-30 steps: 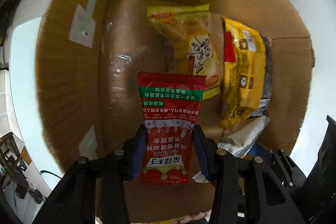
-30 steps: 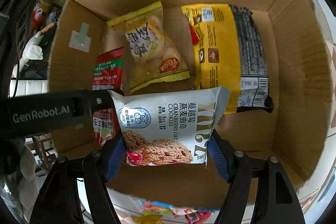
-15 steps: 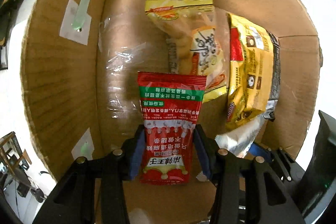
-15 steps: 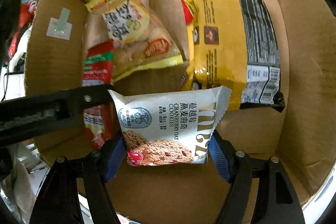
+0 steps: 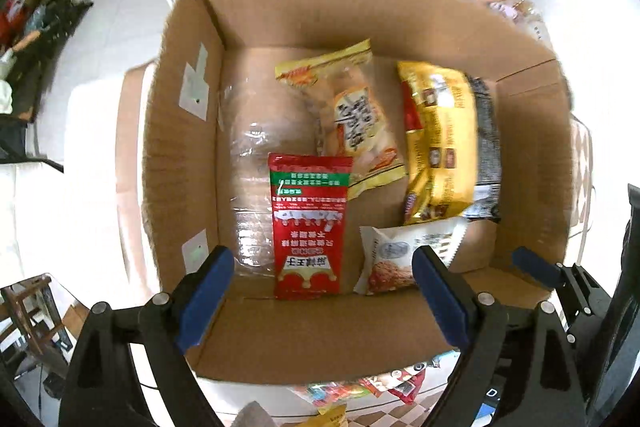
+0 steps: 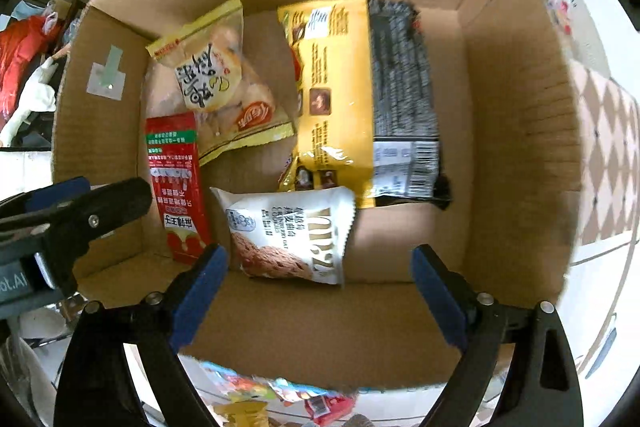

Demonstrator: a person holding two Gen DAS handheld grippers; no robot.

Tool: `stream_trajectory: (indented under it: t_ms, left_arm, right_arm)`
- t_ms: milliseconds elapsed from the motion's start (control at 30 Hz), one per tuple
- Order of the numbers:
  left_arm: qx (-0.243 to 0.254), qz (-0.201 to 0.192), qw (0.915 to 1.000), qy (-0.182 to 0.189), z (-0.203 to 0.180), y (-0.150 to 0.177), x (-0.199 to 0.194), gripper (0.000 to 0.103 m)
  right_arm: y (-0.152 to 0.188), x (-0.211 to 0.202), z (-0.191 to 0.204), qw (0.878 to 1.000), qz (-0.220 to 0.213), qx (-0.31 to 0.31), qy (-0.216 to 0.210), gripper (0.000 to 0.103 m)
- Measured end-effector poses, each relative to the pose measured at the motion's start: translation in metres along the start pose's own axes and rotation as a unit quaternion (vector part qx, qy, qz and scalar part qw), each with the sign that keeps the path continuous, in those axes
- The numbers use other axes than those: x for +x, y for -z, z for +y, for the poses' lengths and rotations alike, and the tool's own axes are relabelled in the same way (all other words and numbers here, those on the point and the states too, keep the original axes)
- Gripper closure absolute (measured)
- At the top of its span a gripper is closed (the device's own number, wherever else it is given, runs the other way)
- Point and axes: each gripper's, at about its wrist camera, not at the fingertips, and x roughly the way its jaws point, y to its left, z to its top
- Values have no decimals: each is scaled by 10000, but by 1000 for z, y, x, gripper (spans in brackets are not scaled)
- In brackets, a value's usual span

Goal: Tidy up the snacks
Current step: 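Carry both packets into the cardboard box and open both tools, then grasp the orange chip bag with left tool while right tool grasps panda-print bag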

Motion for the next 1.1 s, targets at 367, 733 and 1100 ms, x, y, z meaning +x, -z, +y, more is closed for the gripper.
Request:
stream_trajectory:
  t_ms: [367, 733, 1100]
  left_arm:
    - [118, -1088, 9940, -57, -6, 43, -66, 12]
    - [-129, -1793, 9837, -56, 0, 110, -120, 12]
    - [-1019, -1265, 9867, 29, 50, 163, -68, 12]
  right_arm:
    - [38, -79, -7, 9950, -979, -172, 129, 7]
    - [101, -137, -7, 9907, -1324, -102, -302, 7]
    - [162, -59, -22, 9910, -418, 799, -986, 7]
